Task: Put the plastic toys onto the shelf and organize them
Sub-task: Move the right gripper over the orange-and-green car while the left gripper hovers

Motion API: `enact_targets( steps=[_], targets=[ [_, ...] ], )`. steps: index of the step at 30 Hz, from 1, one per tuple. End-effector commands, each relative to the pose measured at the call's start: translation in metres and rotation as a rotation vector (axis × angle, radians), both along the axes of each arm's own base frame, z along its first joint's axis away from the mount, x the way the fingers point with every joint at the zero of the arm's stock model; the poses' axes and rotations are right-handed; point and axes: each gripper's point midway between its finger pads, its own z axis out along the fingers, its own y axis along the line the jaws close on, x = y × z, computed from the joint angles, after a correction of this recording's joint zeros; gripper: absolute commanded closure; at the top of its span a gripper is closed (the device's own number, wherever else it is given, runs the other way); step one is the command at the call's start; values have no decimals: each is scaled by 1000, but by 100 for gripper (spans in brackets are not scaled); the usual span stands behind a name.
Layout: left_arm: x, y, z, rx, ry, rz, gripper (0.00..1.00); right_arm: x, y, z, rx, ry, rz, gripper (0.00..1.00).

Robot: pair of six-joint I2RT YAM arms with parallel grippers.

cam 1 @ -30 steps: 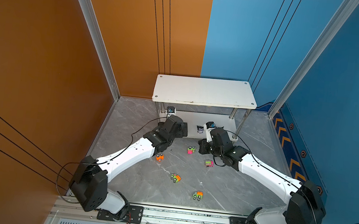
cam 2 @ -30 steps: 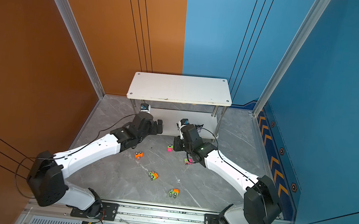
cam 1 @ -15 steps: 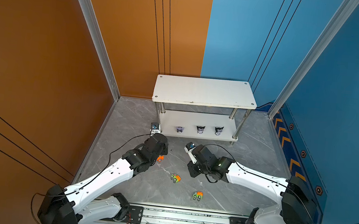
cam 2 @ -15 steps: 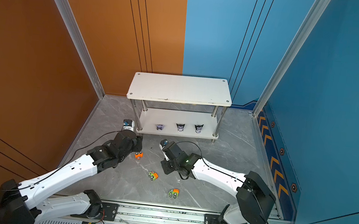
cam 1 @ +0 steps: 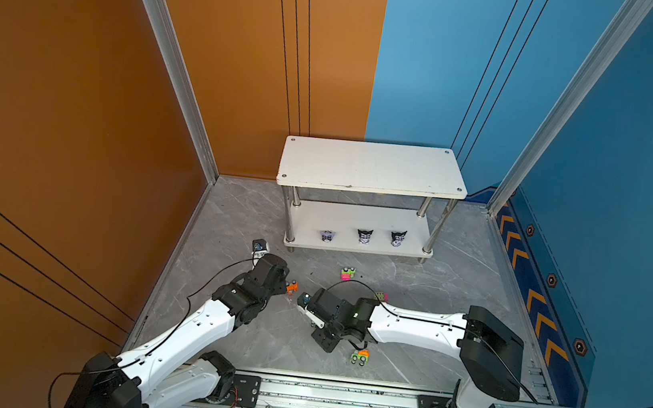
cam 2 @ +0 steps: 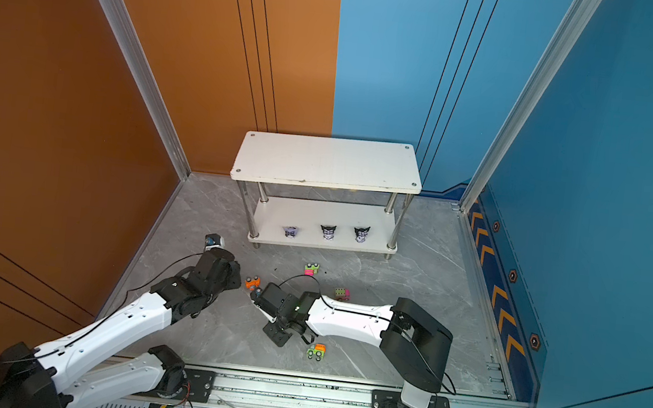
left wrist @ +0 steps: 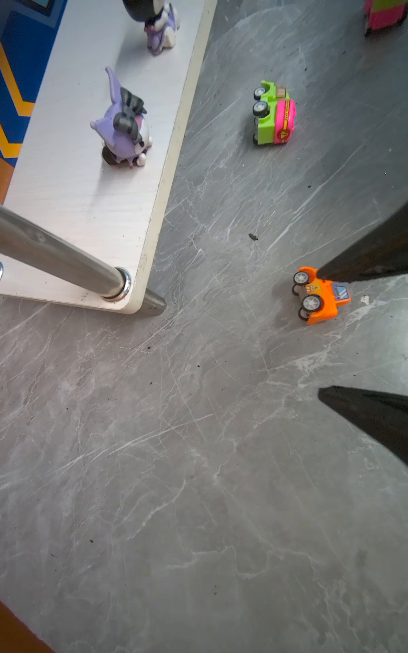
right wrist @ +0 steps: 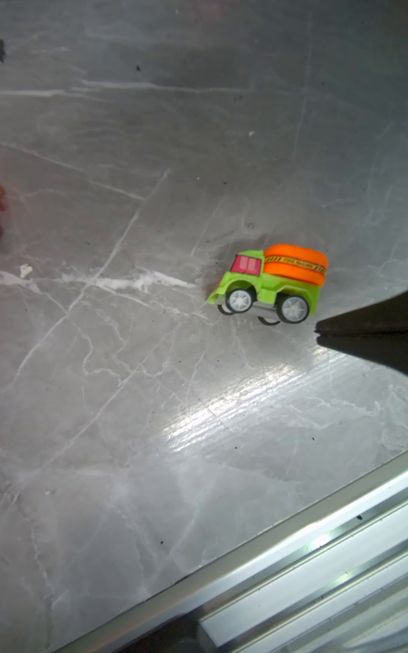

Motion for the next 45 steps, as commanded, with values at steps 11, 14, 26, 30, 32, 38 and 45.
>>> enact_targets(
  steps=[11, 14, 26, 30, 32, 38, 45],
  targets=[
    [6, 7, -8, -45, 16, 24, 50, 22, 9, -5, -96, -97, 10, 100],
    [8, 9, -8, -51, 16, 30, 50, 18, 8, -12, -116, -78, 31, 100],
    [15, 4, -16, -61, 46, 18, 50, -16, 8, -38, -224, -46, 177, 100],
    [16, 3, -17, -62, 51, 17, 50, -13, -1, -44, -262, -64, 169, 100],
    [16, 3, -19, -63, 53, 18, 50, -7, -7, -45, -277, -79, 155, 100],
    [16, 3, -22, -63, 57, 17, 50, 21, -32, -47, -325, -106, 63, 100],
    [19, 0, -24, -70, 62, 12, 50, 53, -55, -43, -345, -130, -34, 100]
  ],
)
